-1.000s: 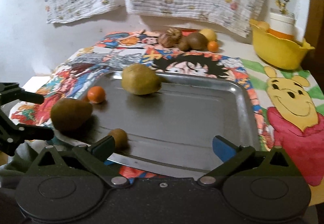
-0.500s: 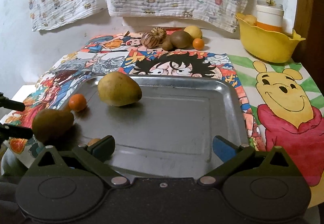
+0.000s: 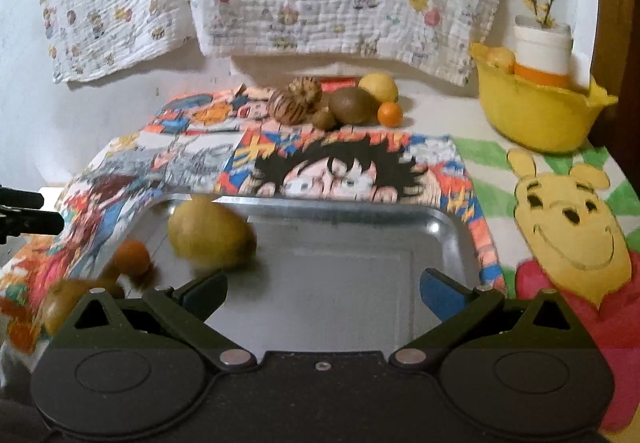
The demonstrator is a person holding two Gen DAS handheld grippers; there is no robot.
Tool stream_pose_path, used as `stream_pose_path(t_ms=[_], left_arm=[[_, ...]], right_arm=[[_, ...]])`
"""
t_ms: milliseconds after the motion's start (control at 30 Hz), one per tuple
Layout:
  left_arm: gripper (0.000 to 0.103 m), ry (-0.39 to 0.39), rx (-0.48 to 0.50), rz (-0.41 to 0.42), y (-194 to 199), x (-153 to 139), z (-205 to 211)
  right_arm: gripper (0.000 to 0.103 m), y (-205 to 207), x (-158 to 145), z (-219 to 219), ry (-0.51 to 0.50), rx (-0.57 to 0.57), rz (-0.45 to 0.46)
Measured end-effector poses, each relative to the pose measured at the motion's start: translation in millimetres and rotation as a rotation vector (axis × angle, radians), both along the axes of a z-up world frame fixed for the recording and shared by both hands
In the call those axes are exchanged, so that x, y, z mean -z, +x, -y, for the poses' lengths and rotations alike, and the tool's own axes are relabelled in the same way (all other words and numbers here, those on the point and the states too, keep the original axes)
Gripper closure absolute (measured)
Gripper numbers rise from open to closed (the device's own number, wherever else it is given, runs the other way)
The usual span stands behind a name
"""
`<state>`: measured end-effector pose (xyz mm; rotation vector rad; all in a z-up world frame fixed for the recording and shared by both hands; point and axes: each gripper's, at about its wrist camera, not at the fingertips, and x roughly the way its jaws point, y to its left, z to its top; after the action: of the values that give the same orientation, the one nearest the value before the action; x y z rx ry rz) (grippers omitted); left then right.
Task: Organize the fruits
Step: 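Lift both tools away from the tray, then move right tool toward the kiwi and lemon while left tool approaches the striped fruits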
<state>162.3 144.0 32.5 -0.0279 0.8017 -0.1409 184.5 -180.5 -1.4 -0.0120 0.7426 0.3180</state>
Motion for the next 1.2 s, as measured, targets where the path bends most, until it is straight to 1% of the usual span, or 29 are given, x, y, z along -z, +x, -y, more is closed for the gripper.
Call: stream_pose_path(t_ms=[133,233,333,500,700,833,1033,1100,1200], left_arm=[[0.000,-0.031,0.001,0.014,26.7,-0.1,3.2],[0.000,-0.025,0.018,0.031,45.1,-0.4,9.3],[0.000,-0.020,0.040,0.047,63.8,-0.5,14.6],[0.001,-0.048,0.058,0.054,98.1,3.7,19.3],[0.001,-0.101,0.084,0.060,141.8,7.9,25.7],[0.001,-0.114,0.106,0.076,169.4,8.2,35.5],[0.001,-0.071,0.155,0.113,209.4,17.0,59.3],[0.001,-0.062,0.159,0.106,222.6,21.9,66.8],[0.001,-0.077,0.159,0.092,235.2,27.6,72.4]], right_arm=[[0.001,17.1,-3.2,-1.8,0.013,0.008,0.019],[0.001,31.2,-3.8,-3.4,0.011,0.012,0.020],[0.001,44.4,-3.8,-6.4,-0.017,0.005,0.023],[0.001,67.4,-6.7,-15.6,-0.102,-0.033,0.052],[0.001,91.4,-13.9,-27.1,-0.248,-0.101,0.149],[0.001,111.9,-13.1,-28.2,-0.308,-0.135,0.162],[0.001,141.6,-6.4,-24.3,-0.330,-0.148,0.166],[0.001,153.0,-4.0,-22.9,-0.332,-0.136,0.168],[0.001,168.0,-1.3,-20.5,-0.305,-0.125,0.162]])
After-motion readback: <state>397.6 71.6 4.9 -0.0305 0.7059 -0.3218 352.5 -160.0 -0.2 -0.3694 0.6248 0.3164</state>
